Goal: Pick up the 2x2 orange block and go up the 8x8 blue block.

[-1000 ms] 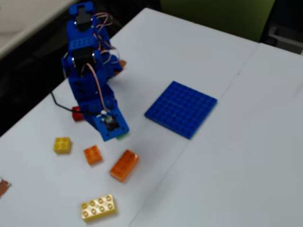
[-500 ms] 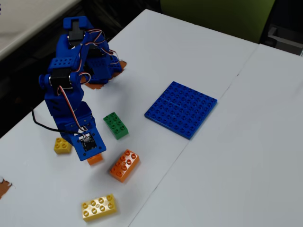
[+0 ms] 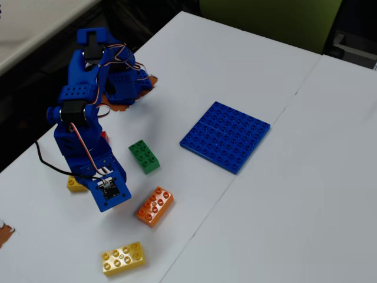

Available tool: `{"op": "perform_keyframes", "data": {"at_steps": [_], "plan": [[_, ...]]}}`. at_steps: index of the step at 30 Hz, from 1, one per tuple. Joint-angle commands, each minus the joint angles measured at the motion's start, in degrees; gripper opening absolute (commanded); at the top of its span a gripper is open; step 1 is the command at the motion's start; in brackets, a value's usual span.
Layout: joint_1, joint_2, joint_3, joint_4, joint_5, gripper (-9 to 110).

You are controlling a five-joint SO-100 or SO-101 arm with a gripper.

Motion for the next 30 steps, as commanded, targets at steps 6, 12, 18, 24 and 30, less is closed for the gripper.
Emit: {"op": "perform_keyframes", "data": {"at_steps": [6,12,18,24,30], "plan": [[0.8,-1.2,-2.8,-1.1,-0.9,25],[0.8,-4.0,-2.8,-2.2,-1.1,25],[0.7,-6.0,-2.8,-3.0,-0.9,25],[0.6,-6.3,-2.8,-2.5,-0.6,25],[0.2,-6.3,-2.8,-1.6,0.1,18]]}}
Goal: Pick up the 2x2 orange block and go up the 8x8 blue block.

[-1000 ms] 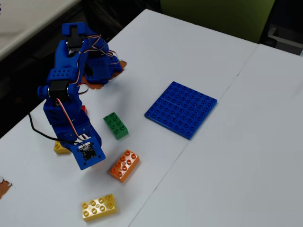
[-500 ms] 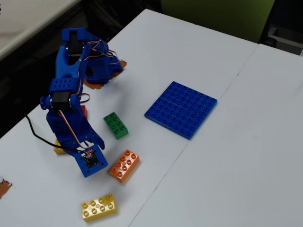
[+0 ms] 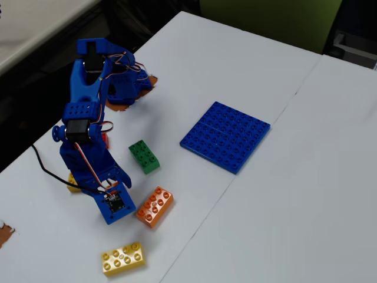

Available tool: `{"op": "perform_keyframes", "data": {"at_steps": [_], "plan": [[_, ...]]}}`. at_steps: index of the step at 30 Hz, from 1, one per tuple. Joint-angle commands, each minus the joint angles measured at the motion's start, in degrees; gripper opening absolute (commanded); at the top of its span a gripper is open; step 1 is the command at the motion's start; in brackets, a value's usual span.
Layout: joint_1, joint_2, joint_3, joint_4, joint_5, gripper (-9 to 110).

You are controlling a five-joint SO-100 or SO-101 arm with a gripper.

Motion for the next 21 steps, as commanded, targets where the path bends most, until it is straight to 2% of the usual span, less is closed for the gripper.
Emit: {"op": "perform_keyframes", "data": {"at_steps": [1,12,21], "plan": [[-0.2,0.8,-2.7,0.8,0.7,13],[-0.9,2.0,-2.7,1.4,1.1,4],[-3.8,13.4,-2.7,7.9,3.3,3]]}}
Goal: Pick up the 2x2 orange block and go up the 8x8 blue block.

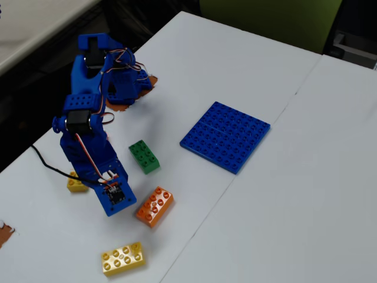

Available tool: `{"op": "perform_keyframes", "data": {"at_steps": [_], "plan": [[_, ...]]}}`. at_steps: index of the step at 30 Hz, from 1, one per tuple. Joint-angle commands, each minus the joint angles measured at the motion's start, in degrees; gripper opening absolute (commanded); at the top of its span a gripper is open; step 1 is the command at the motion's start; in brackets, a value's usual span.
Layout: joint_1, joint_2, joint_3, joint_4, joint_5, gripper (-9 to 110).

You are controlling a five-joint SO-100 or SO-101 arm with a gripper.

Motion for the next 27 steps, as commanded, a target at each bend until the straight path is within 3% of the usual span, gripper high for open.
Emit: {"op": "perform_keyframes", "data": {"at_steps": [1,13,27], "plan": [[-2.2,8.7,-2.7,3.1,0.6,3],[-9.8,17.9,-12.0,17.5,2.4,3],[-26.4,22.2,-10.7,18.8,10.8,0]]}}
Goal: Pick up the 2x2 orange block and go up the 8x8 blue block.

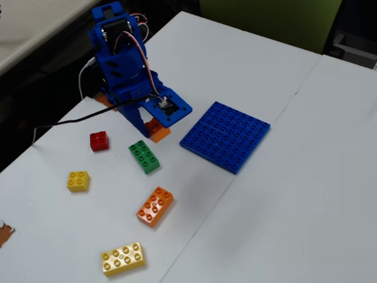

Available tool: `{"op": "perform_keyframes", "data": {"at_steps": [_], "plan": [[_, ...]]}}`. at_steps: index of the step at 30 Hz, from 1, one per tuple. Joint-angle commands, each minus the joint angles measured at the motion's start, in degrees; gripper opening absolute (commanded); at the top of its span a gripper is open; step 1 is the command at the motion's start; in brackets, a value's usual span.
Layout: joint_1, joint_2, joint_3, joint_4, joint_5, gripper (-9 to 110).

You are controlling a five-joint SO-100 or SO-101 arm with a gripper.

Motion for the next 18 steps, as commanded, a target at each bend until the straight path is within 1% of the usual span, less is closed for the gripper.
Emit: {"op": "perform_keyframes", "data": {"at_steps": [1,10,18], "plan": [[-4.7,2.0,-1.7,0.3,1.8,0],[-15.7,-3.2,-1.7,-2.5,10.4,0],[-22.8,-5.7,-1.7,-3.3,14.2,0]]}}
